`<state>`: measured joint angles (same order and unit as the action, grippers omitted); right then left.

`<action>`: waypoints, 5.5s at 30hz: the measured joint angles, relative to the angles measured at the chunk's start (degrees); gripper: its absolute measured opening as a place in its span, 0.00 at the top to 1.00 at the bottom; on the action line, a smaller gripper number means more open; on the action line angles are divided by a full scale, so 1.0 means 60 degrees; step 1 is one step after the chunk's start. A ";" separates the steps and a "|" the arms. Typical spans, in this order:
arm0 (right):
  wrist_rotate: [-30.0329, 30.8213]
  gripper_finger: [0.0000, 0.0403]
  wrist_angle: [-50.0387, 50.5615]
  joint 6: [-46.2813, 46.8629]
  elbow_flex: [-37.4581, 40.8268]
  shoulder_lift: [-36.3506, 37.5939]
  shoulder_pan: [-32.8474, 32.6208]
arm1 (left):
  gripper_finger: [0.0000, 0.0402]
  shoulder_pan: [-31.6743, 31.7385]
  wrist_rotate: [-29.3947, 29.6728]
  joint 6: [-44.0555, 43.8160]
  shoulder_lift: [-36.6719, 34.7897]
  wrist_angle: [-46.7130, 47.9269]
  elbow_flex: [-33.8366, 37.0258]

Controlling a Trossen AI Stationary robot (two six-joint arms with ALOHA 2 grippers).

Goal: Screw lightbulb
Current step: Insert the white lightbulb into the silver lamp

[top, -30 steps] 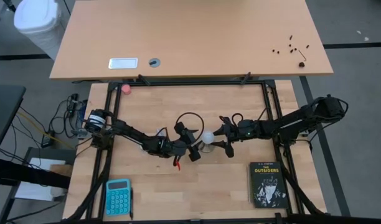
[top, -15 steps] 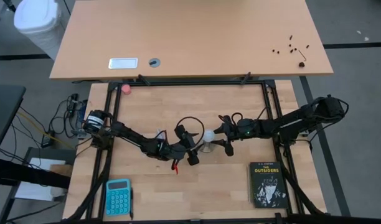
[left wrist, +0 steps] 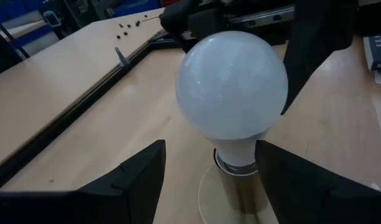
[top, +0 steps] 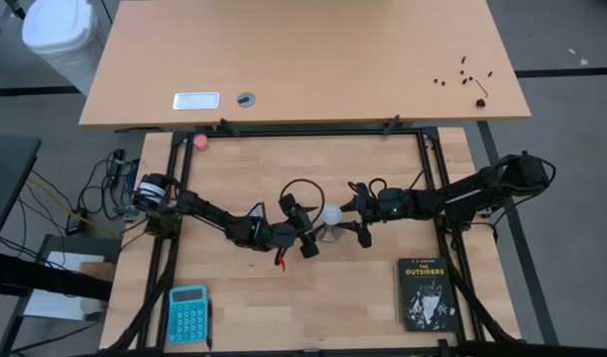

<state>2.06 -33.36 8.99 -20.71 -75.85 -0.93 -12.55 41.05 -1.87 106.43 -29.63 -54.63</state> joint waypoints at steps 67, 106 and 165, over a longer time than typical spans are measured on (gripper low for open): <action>-0.0292 0.43 0.0129 0.0328 0.0004 0.0000 -0.0146 | 0.37 0.0717 -0.0756 -0.0521 0.0006 0.0679 0.0000; 0.0401 0.43 0.0145 0.0215 0.0004 0.0022 -0.0127 | 0.37 0.0594 -0.1188 -0.0389 0.0011 0.0340 0.0000; 0.0503 0.43 0.1100 0.0579 0.0004 0.0018 -0.0459 | 0.37 0.0313 -0.0559 -0.1067 0.0011 0.1355 0.0000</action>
<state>5.08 -26.76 12.47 -20.69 -75.75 -3.68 -10.68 37.69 -8.27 106.50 -21.50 -54.63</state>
